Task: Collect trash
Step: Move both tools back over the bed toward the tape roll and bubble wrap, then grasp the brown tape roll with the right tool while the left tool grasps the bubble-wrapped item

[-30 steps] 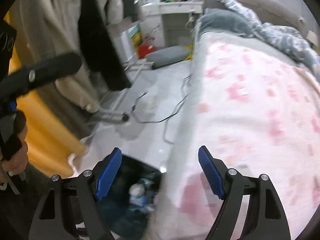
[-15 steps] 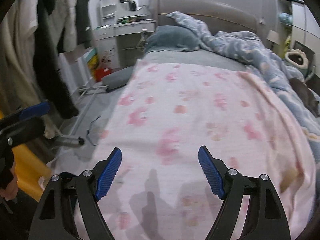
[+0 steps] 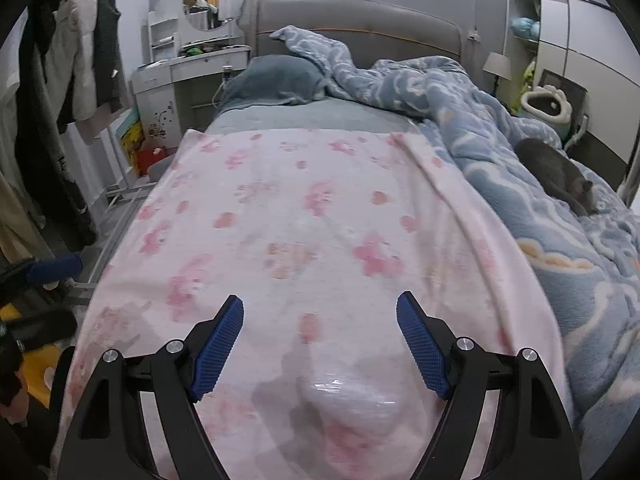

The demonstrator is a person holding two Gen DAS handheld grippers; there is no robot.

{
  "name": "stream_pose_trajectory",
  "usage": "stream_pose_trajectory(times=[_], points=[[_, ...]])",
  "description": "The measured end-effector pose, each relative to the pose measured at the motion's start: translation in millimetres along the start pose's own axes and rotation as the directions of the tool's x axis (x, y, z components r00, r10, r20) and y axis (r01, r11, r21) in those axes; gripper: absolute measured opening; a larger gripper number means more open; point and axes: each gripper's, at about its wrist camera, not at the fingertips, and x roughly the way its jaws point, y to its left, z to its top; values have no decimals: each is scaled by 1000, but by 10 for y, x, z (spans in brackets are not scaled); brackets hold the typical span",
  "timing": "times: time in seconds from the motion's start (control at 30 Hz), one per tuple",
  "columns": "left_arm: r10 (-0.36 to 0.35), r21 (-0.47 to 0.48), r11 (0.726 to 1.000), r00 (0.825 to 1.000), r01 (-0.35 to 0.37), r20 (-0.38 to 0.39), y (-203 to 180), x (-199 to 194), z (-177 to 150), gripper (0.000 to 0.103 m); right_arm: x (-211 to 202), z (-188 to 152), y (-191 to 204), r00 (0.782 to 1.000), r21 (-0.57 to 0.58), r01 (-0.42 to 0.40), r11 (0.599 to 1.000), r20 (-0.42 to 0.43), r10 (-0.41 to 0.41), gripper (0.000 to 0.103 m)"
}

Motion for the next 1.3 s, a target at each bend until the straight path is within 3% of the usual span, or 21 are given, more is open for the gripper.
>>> stream_pose_trajectory(times=[0.27, 0.6, 0.87, 1.0, 1.3], points=[[-44, 23, 999, 998, 45, -41, -235, 404, 2, 91, 99, -80, -434, 999, 9, 27, 1000, -28, -27, 80], [-94, 58, 993, 993, 99, -73, -564, 858, 20, 91, 196, -258, -860, 996, -6, 13, 1000, -91, -13, 67], [-151, 80, 984, 983, 160, -109, -748, 1211, -49, 91, 231, -386, -1020, 991, -27, -31, 999, -131, 27, 58], [-172, 91, 978, 975, 185, -138, -830, 1333, -71, 91, 225, -433, -1062, 989, -48, -37, 998, -146, 30, 47], [-175, 137, 969, 965, 204, -198, -995, 1536, -155, 83, 137, -401, -1172, 988, 2, -111, 994, -105, 111, 45]])
